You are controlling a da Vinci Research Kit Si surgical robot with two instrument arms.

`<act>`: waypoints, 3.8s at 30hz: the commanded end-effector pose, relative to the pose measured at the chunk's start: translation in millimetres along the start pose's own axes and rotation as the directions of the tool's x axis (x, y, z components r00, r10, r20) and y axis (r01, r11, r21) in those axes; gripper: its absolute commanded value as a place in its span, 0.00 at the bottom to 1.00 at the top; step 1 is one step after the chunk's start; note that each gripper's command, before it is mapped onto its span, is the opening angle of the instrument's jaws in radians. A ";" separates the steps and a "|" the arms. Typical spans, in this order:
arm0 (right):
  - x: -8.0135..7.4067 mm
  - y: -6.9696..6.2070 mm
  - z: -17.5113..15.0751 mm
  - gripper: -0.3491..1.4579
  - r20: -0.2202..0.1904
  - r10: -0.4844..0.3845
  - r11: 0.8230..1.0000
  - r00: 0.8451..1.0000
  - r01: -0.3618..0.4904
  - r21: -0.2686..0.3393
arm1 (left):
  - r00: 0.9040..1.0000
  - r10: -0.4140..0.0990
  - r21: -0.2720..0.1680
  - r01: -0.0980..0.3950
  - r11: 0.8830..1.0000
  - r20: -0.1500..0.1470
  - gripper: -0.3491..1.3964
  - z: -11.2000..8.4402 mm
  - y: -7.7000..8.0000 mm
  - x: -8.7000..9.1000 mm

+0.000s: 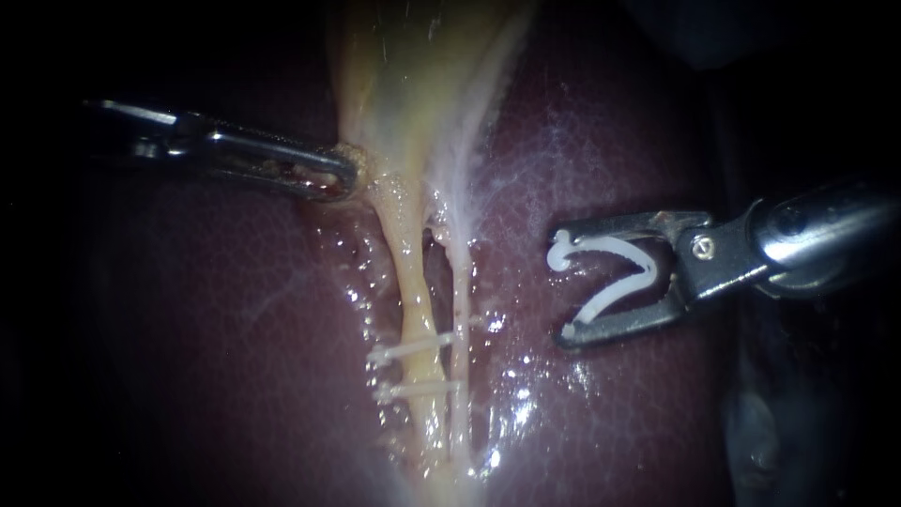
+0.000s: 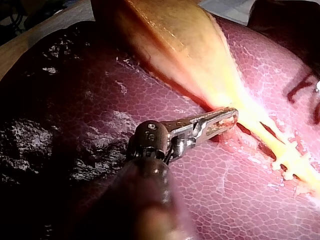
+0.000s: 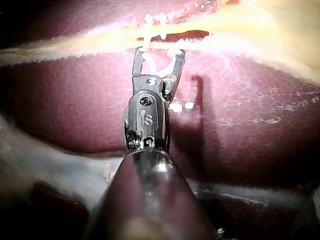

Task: Clipping third clip left tube

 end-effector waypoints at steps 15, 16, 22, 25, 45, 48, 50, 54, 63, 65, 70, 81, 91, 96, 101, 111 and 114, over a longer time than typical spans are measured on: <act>0.0 0.0 0.0 0.47 0.000 0.000 1.000 1.000 0.000 0.000 | 0.998 0.002 -0.027 0.000 1.000 0.070 0.00 -7.5 -0.7 -5.5; 0.0 0.0 0.0 0.47 0.000 0.000 1.000 1.000 0.000 0.000 | 0.997 0.002 -0.030 0.000 1.000 0.079 0.00 -8.1 -0.6 -5.8; 0.1 0.1 0.1 0.47 0.000 0.001 1.000 1.000 -0.001 -0.001 | 0.992 -0.003 -0.047 0.009 0.999 0.124 0.00 -10.8 0.0 -7.2; 0.1 0.1 0.2 0.47 0.000 0.001 1.000 1.000 -0.001 -0.001 | 0.992 -0.006 -0.059 0.014 0.998 0.127 0.00 -10.8 -0.1 -7.0; 1.6 1.1 4.4 0.47 -0.025 0.166 0.986 0.986 -0.165 0.038 | 0.992 0.005 -0.042 0.000 0.999 0.124 0.00 -7.7 -0.9 -4.8; 1.4 1.2 5.6 0.47 -0.051 0.222 0.974 0.974 -0.219 0.056 | 0.992 0.006 -0.043 0.000 0.999 0.124 0.00 -7.6 -0.9 -4.8; 1.2 1.3 6.3 0.47 -0.069 0.249 0.968 0.966 -0.245 0.064 | 0.992 0.006 -0.043 0.000 0.999 0.124 0.00 -7.6 -0.9 -4.8; 0.6 1.5 7.8 0.47 -0.077 0.298 0.952 0.952 -0.291 0.091 | 0.992 0.005 -0.043 0.000 0.999 0.124 0.00 -7.6 -1.0 -4.8; -1.4 2.3 11.1 0.47 -0.092 0.404 0.908 0.910 -0.387 0.162 | 0.992 0.006 -0.041 -0.001 0.999 0.124 0.00 -7.3 -1.4 -4.7; -1.9 2.6 11.7 0.47 -0.106 0.423 0.898 0.900 -0.401 0.181 | 0.992 0.006 -0.041 -0.001 0.999 0.124 0.00 -7.3 -1.5 -4.7; -3.0 3.1 13.1 0.47 -0.106 0.461 0.875 0.881 -0.431 0.220 | 0.992 0.006 -0.039 -0.001 0.999 0.124 0.00 -7.2 -1.5 -4.7; -6.4 4.2 16.4 0.47 -0.074 0.487 0.848 0.870 -0.451 0.279 | 0.992 0.007 -0.039 -0.002 0.999 0.124 0.00 -7.0 -1.7 -4.5; -7.8 5.5 18.0 0.46 -0.088 0.507 0.832 0.857 -0.461 0.308 | 0.992 0.008 -0.035 -0.004 0.999 0.123 0.00 -6.7 -1.8 -4.3; -7.3 5.7 18.7 0.47 -0.137 0.557 0.797 0.819 -0.481 0.366 | 0.992 0.009 -0.036 -0.004 0.999 0.123 0.00 -6.5 -1.8 -4.3; -6.7 6.0 19.1 0.46 -0.170 0.608 0.750 0.775 -0.491 0.444 | 0.992 0.009 -0.037 -0.004 0.999 0.123 0.00 -6.4 -1.8 -4.3; -3.6 6.0 19.3 0.46 -0.225 0.659 0.690 0.718 -0.457 0.561 | 0.992 0.009 -0.037 -0.004 0.999 0.123 0.00 -6.4 -1.8 -4.3; -2.3 5.8 18.8 0.45 -0.234 0.664 0.681 0.710 -0.446 0.580 | 0.992 0.009 -0.037 -0.004 0.999 0.123 0.00 -6.4 -1.8 -4.3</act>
